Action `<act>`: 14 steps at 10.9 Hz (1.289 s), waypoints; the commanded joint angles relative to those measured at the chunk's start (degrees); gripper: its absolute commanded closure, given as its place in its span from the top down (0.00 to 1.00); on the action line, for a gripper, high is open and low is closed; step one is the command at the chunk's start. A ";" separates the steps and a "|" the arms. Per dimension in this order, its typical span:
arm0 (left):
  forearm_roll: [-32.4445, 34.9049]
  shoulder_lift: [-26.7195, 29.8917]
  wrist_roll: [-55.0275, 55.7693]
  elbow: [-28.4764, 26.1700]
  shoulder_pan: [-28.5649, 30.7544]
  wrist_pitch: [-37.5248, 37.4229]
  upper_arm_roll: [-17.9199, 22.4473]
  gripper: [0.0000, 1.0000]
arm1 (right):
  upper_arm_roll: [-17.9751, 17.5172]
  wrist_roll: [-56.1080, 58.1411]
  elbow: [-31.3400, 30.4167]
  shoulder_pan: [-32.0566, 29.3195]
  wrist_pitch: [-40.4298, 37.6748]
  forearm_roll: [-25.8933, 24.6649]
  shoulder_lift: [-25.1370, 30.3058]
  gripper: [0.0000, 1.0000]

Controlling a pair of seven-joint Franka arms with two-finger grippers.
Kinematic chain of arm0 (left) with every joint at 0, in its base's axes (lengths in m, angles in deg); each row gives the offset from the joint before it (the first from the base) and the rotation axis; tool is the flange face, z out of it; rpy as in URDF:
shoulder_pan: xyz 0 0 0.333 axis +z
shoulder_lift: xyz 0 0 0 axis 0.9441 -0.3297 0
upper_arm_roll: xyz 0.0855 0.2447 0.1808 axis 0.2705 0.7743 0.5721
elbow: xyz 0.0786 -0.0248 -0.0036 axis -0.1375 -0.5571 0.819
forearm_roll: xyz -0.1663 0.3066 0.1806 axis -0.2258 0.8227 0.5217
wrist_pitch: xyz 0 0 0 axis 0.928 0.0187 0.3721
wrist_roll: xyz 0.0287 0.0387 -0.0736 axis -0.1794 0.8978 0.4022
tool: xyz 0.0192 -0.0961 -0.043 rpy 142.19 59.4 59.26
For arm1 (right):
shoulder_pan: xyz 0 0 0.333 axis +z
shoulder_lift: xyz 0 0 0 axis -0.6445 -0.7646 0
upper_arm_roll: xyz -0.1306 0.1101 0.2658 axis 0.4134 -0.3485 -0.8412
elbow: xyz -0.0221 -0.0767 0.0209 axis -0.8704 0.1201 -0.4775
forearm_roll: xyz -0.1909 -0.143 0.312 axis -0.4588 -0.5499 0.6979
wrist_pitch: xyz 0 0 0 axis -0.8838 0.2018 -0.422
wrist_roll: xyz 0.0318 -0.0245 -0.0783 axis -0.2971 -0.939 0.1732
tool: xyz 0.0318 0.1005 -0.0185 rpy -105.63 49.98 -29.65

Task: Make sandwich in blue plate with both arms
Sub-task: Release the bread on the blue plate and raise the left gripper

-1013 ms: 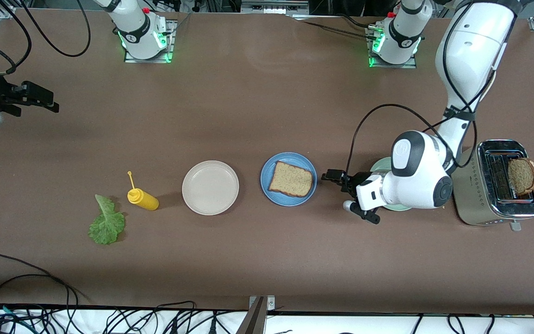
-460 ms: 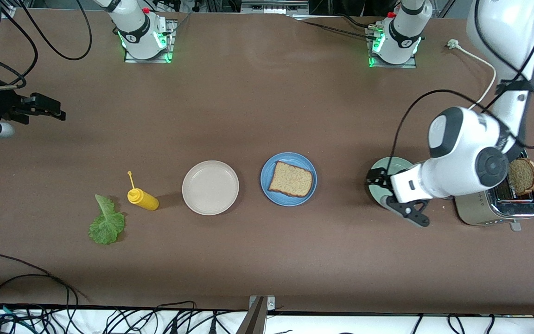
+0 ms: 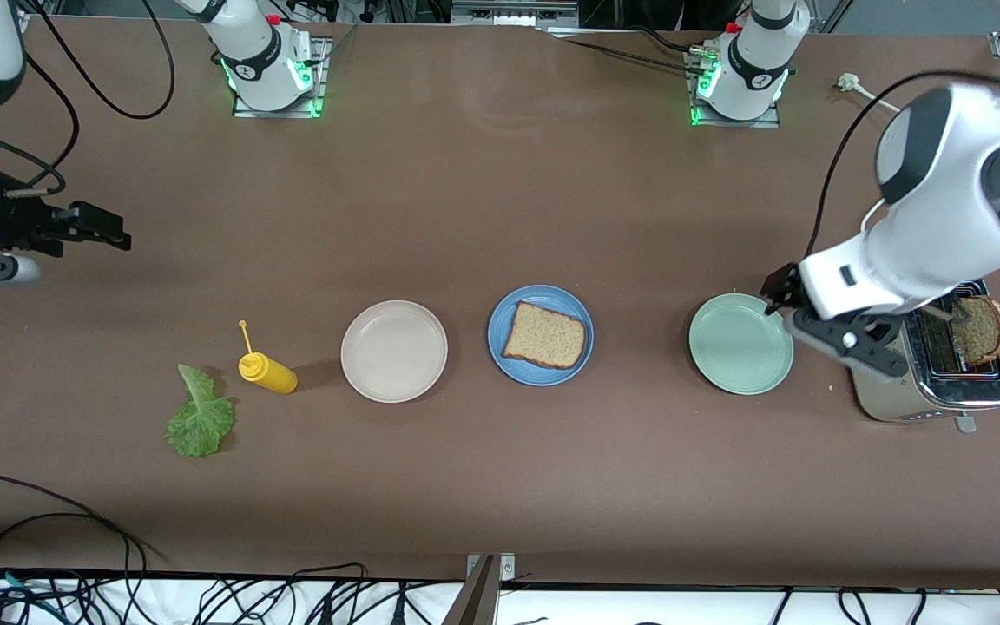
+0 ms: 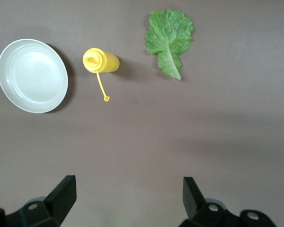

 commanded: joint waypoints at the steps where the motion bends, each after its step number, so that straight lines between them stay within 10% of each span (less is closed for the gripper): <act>1: 1.46 7.03 6.99 -1.02 1.25 -7.33 -0.28 1.00 | 0.03 0.89 7.05 0.08 -0.08 -0.60 -6.61 1.00; 7: -5.71 11.43 8.08 2.94 1.61 -18.61 4.88 1.00 | 0.56 6.15 9.35 -2.03 9.04 -0.34 -16.79 1.00; 14: -7.34 20.39 8.43 -9.26 -3.74 -13.69 9.65 1.00 | 0.21 10.73 9.61 -3.70 23.81 -0.52 -28.23 1.00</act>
